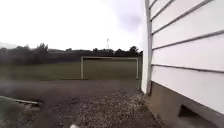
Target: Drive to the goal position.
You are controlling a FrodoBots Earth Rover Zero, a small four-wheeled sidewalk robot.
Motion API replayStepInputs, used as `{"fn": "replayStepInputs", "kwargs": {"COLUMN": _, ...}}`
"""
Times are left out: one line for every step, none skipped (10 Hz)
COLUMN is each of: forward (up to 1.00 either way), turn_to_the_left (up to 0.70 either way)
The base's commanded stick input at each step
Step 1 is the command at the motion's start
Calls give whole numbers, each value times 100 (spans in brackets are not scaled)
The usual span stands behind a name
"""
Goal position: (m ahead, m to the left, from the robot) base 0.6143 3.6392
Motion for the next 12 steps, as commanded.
{"fn": "replayStepInputs", "kwargs": {"forward": 6, "turn_to_the_left": 0}}
{"fn": "replayStepInputs", "kwargs": {"forward": 6, "turn_to_the_left": 0}}
{"fn": "replayStepInputs", "kwargs": {"forward": 6, "turn_to_the_left": 0}}
{"fn": "replayStepInputs", "kwargs": {"forward": 6, "turn_to_the_left": 0}}
{"fn": "replayStepInputs", "kwargs": {"forward": 6, "turn_to_the_left": 0}}
{"fn": "replayStepInputs", "kwargs": {"forward": 6, "turn_to_the_left": 0}}
{"fn": "replayStepInputs", "kwargs": {"forward": 6, "turn_to_the_left": 0}}
{"fn": "replayStepInputs", "kwargs": {"forward": 6, "turn_to_the_left": 0}}
{"fn": "replayStepInputs", "kwargs": {"forward": 6, "turn_to_the_left": 0}}
{"fn": "replayStepInputs", "kwargs": {"forward": 6, "turn_to_the_left": 0}}
{"fn": "replayStepInputs", "kwargs": {"forward": 6, "turn_to_the_left": 0}}
{"fn": "replayStepInputs", "kwargs": {"forward": 6, "turn_to_the_left": 0}}
